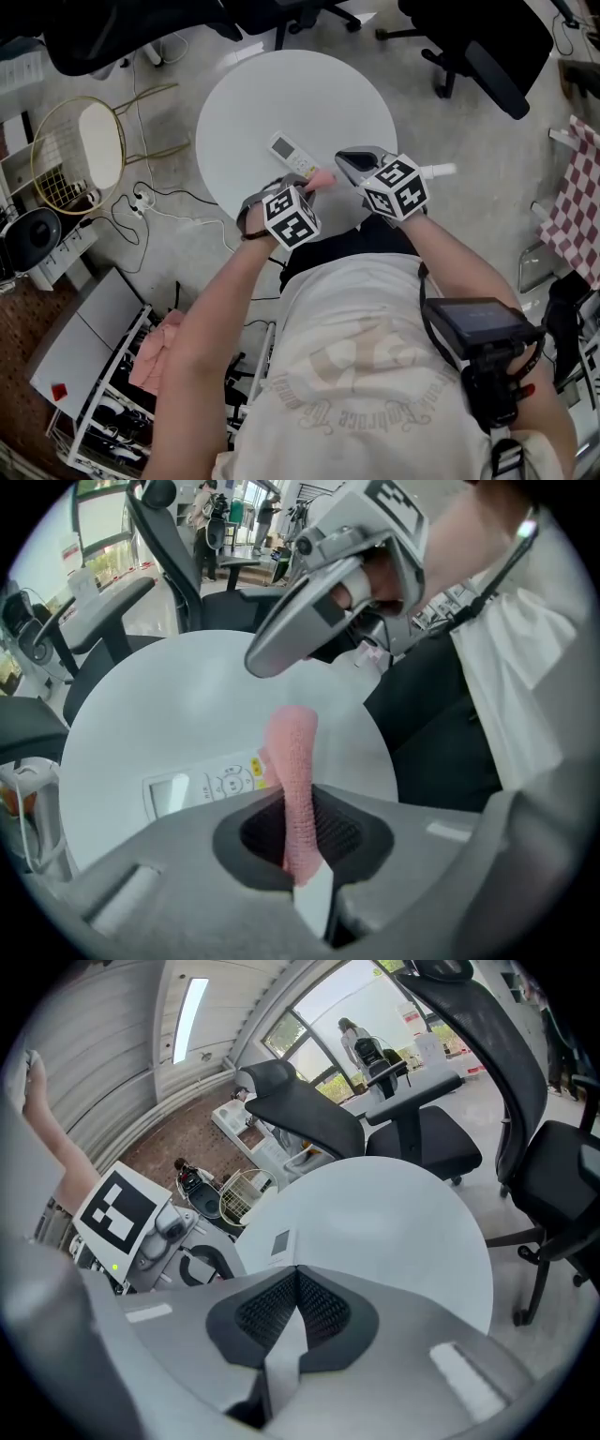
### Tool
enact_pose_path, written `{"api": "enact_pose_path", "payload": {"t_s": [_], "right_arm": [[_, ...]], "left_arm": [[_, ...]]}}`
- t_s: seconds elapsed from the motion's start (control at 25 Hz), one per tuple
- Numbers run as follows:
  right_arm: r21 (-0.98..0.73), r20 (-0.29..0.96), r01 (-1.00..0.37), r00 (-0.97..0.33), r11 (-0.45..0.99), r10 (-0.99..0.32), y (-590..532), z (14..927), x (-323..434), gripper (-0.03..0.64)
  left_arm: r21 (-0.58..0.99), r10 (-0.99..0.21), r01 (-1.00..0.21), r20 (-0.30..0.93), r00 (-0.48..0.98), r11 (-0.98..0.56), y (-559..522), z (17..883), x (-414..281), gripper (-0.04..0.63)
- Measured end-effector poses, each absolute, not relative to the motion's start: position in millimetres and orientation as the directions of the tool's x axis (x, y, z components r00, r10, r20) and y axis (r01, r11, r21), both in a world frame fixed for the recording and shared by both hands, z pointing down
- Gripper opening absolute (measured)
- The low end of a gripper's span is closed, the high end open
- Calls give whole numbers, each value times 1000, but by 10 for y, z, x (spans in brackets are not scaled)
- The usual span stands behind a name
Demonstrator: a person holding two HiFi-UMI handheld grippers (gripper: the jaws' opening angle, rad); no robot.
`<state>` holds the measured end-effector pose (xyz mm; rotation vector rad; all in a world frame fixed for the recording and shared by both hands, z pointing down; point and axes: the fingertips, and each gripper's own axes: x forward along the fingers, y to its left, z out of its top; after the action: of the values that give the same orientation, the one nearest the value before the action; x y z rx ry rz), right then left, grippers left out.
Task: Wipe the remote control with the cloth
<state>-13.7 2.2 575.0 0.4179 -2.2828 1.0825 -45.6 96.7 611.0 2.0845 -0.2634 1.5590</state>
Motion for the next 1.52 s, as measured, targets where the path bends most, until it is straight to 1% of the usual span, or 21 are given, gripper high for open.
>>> {"api": "enact_pose_path", "payload": {"t_s": [0.12,0.24,0.4,0.44,0.52,0.56,0.6,0.76,0.8,0.84,0.96,1.04,1.08,1.16,1.36,1.52], "right_arm": [[-600,619,-503,-785,623,-38,22,5755,-119,6],[-594,620,-497,-784,632,-34,28,5744,-125,6],[-556,642,-479,-767,679,-15,99,5772,-138,6],[-541,650,-469,-760,698,-7,136,5781,-148,18],[-510,671,-444,-741,737,18,247,5808,-181,65],[-492,685,-432,-728,756,29,315,5828,-208,101],[-472,702,-424,-712,773,38,387,5853,-244,139],[-385,772,-402,-634,831,51,598,6007,-458,331],[-363,786,-396,-617,843,48,628,6054,-498,366],[-335,798,-390,-601,858,39,646,6095,-523,379],[-218,837,-361,-547,907,-17,665,6176,-514,378],[-127,864,-337,-500,933,-63,662,6228,-475,332],[-87,874,-328,-478,941,-86,654,6251,-474,320],[-35,886,-315,-450,948,-116,640,6270,-532,253],[-19,892,-241,-443,970,-93,589,6265,-590,244],[-26,885,-169,-462,985,-56,535,6263,-500,241]], "left_arm": [[281,132,-481,938,320,-831,847,6129,-505,32],[273,88,-549,937,339,-790,661,6090,-592,32],[243,22,-630,941,337,-738,461,6054,-726,32],[241,10,-649,941,338,-721,436,6048,-748,32],[246,-1,-674,939,344,-697,446,6035,-770,32],[248,-1,-677,939,345,-693,484,6027,-783,32],[248,-1,-678,939,344,-692,538,6018,-806,32],[247,-17,-702,938,346,-668,722,6000,-983,32],[247,-25,-711,937,349,-658,739,5995,-1014,32],[247,-32,-719,936,351,-649,749,5985,-1031,32],[246,-46,-733,934,354,-634,773,5952,-1010,32],[247,-50,-736,933,356,-630,790,5938,-988,32],[248,-53,-737,932,358,-628,800,5929,-1001,32],[251,-59,-737,929,366,-628,835,5906,-1086,32],[262,-68,-739,921,383,-620,841,5897,-1191,32],[310,-81,-774,904,419,-552,736,5889,-1103,32]]}}
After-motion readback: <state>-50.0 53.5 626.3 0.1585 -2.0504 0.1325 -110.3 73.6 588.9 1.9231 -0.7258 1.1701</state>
